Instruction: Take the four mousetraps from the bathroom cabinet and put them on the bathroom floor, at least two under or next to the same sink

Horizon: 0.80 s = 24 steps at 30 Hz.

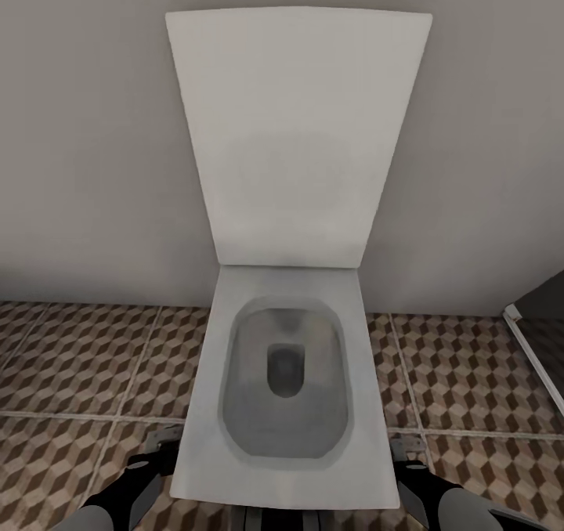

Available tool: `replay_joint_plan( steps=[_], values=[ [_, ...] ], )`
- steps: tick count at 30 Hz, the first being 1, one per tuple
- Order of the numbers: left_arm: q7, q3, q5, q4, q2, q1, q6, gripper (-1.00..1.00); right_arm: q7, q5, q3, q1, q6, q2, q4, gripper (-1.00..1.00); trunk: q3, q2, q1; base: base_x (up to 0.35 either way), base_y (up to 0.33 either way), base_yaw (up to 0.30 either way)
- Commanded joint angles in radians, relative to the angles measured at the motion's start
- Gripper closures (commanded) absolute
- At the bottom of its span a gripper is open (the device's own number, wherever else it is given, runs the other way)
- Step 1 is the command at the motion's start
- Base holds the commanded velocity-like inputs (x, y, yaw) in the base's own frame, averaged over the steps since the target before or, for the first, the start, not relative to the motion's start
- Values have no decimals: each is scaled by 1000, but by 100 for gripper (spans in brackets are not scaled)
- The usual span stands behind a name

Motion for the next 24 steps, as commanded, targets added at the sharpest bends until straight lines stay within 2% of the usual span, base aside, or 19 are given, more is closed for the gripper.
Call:
replay_joint_plan(
  steps=[1, 7, 16, 24],
  values=[
    [10, -9, 8, -2, 1, 0, 5, 100, -3, 9, -7, -1, 1, 0, 2, 100, -1, 0, 0, 0, 0, 0],
    [10, -10, 8, -2, 3, 0, 4, 100, -3, 9, -7, -1, 1, 0, 2, 100, -1, 0, 0, 0, 0, 0],
    [10, -10, 8, -2, 2, 0, 5, 100, -3, 10, -7, -1, 1, 0, 3, 100, -35, -2, 4, 0, 0, 0],
    [10, -10, 8, -2, 1, 0, 4, 100, -3, 9, -7, -1, -2, 0, 2, 100, -35, -2, 4, 0, 0, 0]
  ],
)
